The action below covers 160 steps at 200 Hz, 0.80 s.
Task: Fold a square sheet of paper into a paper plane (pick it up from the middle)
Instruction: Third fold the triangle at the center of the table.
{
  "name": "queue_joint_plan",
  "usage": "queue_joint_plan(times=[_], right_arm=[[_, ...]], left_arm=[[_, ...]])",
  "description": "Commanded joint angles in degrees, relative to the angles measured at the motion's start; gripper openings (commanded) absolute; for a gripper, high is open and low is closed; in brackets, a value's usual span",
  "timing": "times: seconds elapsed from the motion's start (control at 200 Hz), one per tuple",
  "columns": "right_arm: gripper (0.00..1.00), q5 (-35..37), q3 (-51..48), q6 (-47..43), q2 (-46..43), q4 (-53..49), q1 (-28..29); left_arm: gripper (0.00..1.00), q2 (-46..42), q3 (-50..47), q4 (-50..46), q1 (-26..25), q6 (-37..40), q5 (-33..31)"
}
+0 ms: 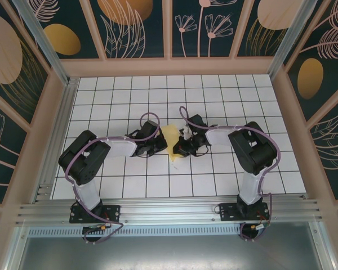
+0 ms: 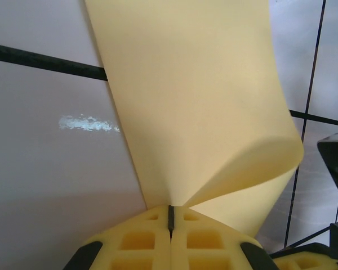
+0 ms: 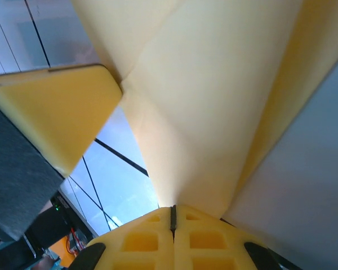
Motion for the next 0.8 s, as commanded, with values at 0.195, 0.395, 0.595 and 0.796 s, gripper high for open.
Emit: queue_joint_plan(times=[0.195,0.395,0.595,0.796], right_arm=[[0.00,-2.5,-1.2,-2.7,-0.7,-1.3,-0.2],[0.01,-6.2,-2.5,-3.0,-2.5,1.8,0.1],[0.02,-7.8,-3.2,-3.6,-3.0,3.1,1.0],[0.02,-5.7,-3.1,-3.9,-1.9,2.6,1.9]], left_arm=[[0.00,2.2,0.5,-3.8,0.0,0.9,-2.1],[0.00,2.1,0.1,-3.7,0.0,0.5,-2.5],[0.00,2.1,-0.4,-3.4,0.0,0.1,-2.6],[0.00,2.0,-0.6,-3.4,0.0,-0.1,-2.7]])
